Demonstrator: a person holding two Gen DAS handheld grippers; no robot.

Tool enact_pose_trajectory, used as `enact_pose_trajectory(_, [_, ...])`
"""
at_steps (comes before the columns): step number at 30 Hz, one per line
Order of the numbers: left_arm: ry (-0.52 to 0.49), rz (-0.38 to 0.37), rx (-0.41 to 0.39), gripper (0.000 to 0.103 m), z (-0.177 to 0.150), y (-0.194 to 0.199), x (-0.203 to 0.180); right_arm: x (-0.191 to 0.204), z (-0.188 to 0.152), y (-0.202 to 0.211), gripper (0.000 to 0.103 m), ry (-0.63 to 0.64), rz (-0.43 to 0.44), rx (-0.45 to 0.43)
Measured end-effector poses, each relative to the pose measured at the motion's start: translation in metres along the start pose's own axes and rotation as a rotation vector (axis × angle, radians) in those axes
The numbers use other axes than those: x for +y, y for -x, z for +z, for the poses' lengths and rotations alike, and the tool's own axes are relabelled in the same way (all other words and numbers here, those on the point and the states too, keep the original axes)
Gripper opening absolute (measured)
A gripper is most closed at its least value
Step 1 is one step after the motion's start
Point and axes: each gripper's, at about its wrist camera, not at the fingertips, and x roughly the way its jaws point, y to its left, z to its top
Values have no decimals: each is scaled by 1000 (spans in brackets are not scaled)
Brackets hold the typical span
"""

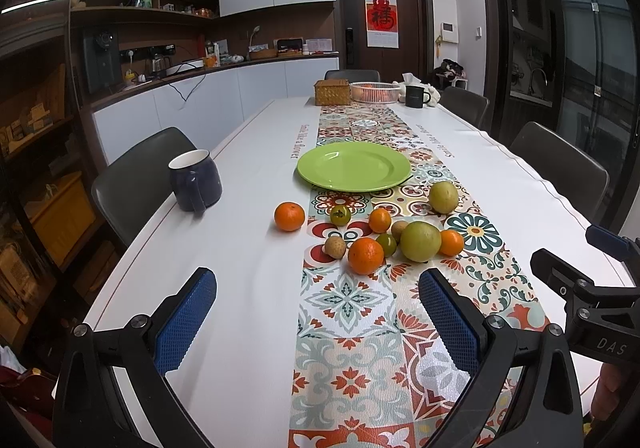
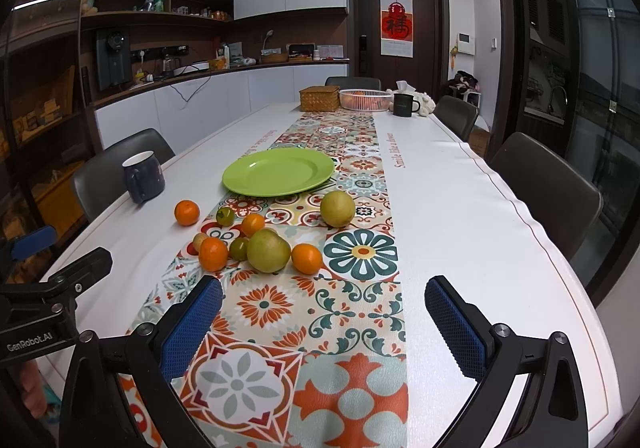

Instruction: Organize fruits

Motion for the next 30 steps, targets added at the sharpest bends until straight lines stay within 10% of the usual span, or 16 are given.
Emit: enact_pose_trajectory(30, [-15, -3, 21, 103, -2, -16, -2, 1, -5, -20, 102, 20, 20, 48])
